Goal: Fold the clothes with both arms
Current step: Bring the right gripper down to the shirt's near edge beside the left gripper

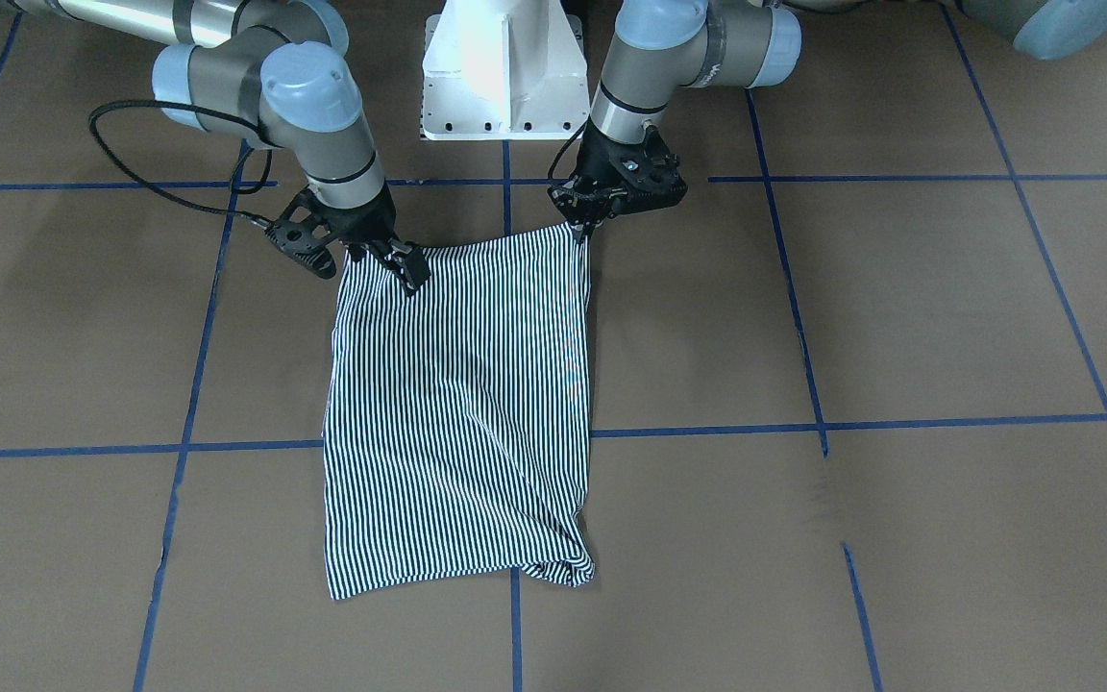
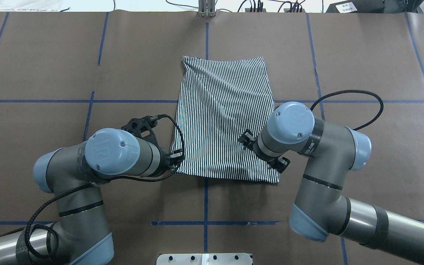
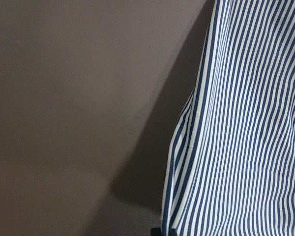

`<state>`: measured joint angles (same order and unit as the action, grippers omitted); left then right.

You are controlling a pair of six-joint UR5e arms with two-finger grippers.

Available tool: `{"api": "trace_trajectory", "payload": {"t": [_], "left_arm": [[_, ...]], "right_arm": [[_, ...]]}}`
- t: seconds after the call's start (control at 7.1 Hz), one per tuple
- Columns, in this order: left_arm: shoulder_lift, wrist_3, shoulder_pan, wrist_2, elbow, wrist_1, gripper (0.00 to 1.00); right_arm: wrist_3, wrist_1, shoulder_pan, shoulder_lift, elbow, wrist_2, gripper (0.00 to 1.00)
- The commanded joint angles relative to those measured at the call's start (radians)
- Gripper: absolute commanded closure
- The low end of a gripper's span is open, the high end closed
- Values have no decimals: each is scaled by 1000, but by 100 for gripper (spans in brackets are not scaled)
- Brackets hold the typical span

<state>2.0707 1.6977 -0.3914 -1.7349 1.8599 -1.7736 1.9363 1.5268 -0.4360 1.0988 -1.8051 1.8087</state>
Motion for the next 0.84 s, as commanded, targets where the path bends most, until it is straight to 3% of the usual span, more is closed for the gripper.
{"api": "trace_trajectory", "payload": {"t": [0.0, 0.7], "left_arm": [[0, 0, 0, 1, -2, -3, 100], [0, 0, 0, 1, -2, -4, 100]], "right_arm": [[35, 20, 82, -16, 3, -77, 0], [30, 18, 60, -68, 108, -114, 0]]}}
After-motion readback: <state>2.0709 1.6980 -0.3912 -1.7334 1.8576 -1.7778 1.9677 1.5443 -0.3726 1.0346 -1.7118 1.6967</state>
